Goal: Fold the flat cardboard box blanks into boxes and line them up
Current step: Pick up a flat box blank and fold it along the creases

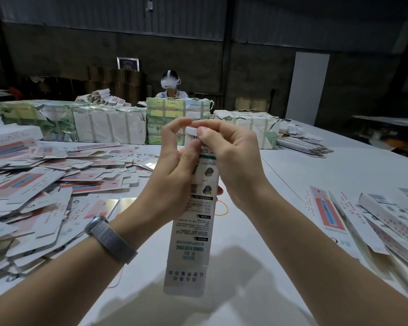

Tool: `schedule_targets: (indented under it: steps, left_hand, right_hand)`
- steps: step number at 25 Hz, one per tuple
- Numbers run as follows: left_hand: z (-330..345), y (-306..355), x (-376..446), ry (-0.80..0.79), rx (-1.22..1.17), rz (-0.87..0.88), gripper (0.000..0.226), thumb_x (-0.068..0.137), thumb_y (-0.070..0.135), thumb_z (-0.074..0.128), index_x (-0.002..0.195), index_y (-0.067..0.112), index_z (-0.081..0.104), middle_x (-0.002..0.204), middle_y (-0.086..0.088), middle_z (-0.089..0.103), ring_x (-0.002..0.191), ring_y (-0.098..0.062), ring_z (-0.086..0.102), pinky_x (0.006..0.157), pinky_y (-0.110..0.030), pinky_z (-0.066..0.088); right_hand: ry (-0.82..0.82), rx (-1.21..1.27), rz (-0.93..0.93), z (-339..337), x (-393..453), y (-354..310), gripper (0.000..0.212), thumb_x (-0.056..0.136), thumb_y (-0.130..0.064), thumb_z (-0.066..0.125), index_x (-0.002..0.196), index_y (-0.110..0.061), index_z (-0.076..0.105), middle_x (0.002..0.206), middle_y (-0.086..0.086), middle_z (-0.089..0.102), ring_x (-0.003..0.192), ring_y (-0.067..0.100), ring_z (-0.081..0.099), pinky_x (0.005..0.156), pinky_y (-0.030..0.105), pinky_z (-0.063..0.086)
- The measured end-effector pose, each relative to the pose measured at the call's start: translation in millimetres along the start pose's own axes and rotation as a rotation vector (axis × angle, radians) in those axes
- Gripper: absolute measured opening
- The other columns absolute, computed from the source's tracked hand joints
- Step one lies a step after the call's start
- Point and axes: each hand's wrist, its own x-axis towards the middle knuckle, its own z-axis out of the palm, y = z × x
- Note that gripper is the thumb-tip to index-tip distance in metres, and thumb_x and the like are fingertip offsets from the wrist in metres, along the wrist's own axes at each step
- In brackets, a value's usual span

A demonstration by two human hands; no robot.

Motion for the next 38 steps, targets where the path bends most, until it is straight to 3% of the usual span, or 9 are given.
schedule_targets:
  steps: [5, 10, 20, 24, 26, 30, 32, 35, 38]
  left_hand:
    - [-0.5, 0.8, 0.5, -0.02, 0.015, -0.007, 0.026, 0.106, 0.027, 0.037, 0.13, 0.035, 0.031, 0.087, -0.02, 0.071, 0.06, -0.032, 0.071, 0.053, -0.034, 0.058]
    - [-3.9, 1.2, 1.2, -0.049, 0.06, 0.012, 0.026, 0.104, 0.034, 0.04, 0.129, 0.04, 0.032, 0.086, -0.025, 0.067, 0.059, -0.035, 0.07, 0.052, -0.035, 0.058]
    - [-11.5, 4.3, 2.9, -0.119, 0.072, 0.027, 0.04, 0.101, 0.032, 0.04, 0.138, 0.034, 0.023, 0.078, -0.003, 0.071, 0.058, -0.032, 0.07, 0.052, -0.031, 0.057]
    - [-13.1, 3.3, 2.7, -0.128, 0.102, 0.051, 0.042, 0.101, 0.027, 0.039, 0.14, 0.03, 0.022, 0.082, 0.002, 0.071, 0.06, -0.031, 0.07, 0.053, -0.03, 0.057]
    - [-14.5, 2.6, 2.0, -0.144, 0.131, 0.053, 0.037, 0.104, 0.028, 0.039, 0.137, 0.033, 0.024, 0.085, 0.004, 0.07, 0.062, -0.03, 0.071, 0.054, -0.03, 0.058]
    - [-15.6, 3.9, 1.8, -0.183, 0.123, 0.023, 0.038, 0.101, 0.028, 0.041, 0.132, 0.045, 0.027, 0.093, -0.009, 0.067, 0.066, -0.035, 0.071, 0.055, -0.032, 0.058]
    - [-14.7, 3.7, 2.2, -0.161, 0.14, 0.014, 0.034, 0.1, 0.031, 0.041, 0.128, 0.049, 0.031, 0.092, -0.013, 0.067, 0.065, -0.037, 0.071, 0.054, -0.033, 0.058]
    - [-12.5, 3.0, 2.4, -0.091, 0.142, 0.001, 0.025, 0.1, 0.034, 0.042, 0.12, 0.049, 0.038, 0.082, -0.008, 0.068, 0.06, -0.038, 0.07, 0.051, -0.033, 0.057]
    - [-11.3, 3.6, 2.1, -0.069, 0.131, -0.015, 0.02, 0.1, 0.035, 0.042, 0.116, 0.046, 0.039, 0.076, -0.003, 0.068, 0.057, -0.039, 0.069, 0.048, -0.035, 0.056]
  right_hand:
    - [0.01, -0.02, -0.002, -2.3, 2.2, -1.7, 0.015, 0.094, -0.016, 0.062, 0.099, -0.012, 0.075, 0.078, 0.011, 0.073, 0.063, 0.028, 0.071, 0.055, 0.052, 0.057]
    - [0.013, -0.005, 0.001, -5.3, 5.4, -4.5, 0.016, 0.095, -0.013, 0.062, 0.1, -0.007, 0.076, 0.082, 0.012, 0.074, 0.064, 0.022, 0.07, 0.054, 0.036, 0.057]
    - [-0.029, -0.082, -0.018, -9.6, 6.1, -11.2, 0.015, 0.096, -0.016, 0.062, 0.099, -0.012, 0.077, 0.078, 0.013, 0.074, 0.063, 0.031, 0.071, 0.056, 0.047, 0.06]
    - [-0.092, -0.123, 0.011, -13.9, 9.0, -13.7, 0.017, 0.097, -0.017, 0.06, 0.099, -0.015, 0.076, 0.077, 0.007, 0.075, 0.067, 0.02, 0.071, 0.056, 0.027, 0.056]
    - [-0.135, -0.117, 0.068, -18.0, 11.6, -16.2, 0.015, 0.096, -0.017, 0.062, 0.094, -0.017, 0.076, 0.074, 0.002, 0.075, 0.067, 0.014, 0.071, 0.057, 0.024, 0.055]
    - [-0.21, -0.159, 0.153, -29.9, 17.8, -22.6, 0.014, 0.094, -0.018, 0.065, 0.088, -0.018, 0.078, 0.075, 0.004, 0.075, 0.071, 0.014, 0.072, 0.058, 0.026, 0.057]
    - [-0.23, -0.25, 0.12, -32.6, 18.3, -23.7, 0.014, 0.095, -0.022, 0.065, 0.09, -0.021, 0.077, 0.078, 0.002, 0.076, 0.077, 0.017, 0.073, 0.061, 0.034, 0.061]
    - [-0.215, -0.318, 0.028, -30.4, 16.3, -23.1, 0.014, 0.096, -0.025, 0.064, 0.089, -0.027, 0.076, 0.079, 0.001, 0.076, 0.082, 0.024, 0.073, 0.067, 0.049, 0.062]
    - [-0.208, -0.387, -0.047, -30.7, 16.0, -22.3, 0.013, 0.095, -0.023, 0.065, 0.093, -0.022, 0.077, 0.078, 0.001, 0.076, 0.077, 0.023, 0.073, 0.063, 0.048, 0.061]
